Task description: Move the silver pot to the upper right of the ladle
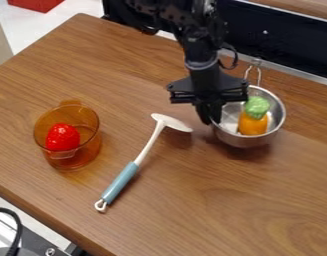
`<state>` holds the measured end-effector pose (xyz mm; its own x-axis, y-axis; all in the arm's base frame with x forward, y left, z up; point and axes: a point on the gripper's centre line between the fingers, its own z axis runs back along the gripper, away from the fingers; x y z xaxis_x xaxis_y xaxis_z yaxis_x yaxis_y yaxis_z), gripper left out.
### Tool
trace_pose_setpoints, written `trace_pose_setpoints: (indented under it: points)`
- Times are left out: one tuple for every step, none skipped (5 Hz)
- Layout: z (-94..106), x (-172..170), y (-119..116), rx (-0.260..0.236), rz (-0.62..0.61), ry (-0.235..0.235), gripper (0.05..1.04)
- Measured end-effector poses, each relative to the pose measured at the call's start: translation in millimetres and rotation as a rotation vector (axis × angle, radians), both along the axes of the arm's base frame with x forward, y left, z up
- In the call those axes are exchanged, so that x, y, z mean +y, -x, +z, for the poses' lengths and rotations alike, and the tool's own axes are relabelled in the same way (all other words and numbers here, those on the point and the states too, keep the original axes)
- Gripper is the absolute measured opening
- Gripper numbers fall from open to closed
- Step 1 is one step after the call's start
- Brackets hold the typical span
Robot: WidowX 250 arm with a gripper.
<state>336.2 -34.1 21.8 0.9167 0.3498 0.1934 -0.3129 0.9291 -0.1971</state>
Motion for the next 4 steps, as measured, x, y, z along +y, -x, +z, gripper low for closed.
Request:
trace_pose_setpoints:
  points:
    - [-0.2,-0.2,0.7,0.002,-0.017,-0.003,0.071]
    - [1.0,-0.3,0.4,0.010,-0.007,0.000,0.119]
    - [4.3,1.3,-3.4,0.008,-0.008,-0.024,0.288]
    - [4.8,2.2,-4.4,0.003,-0.007,-0.027,0.543]
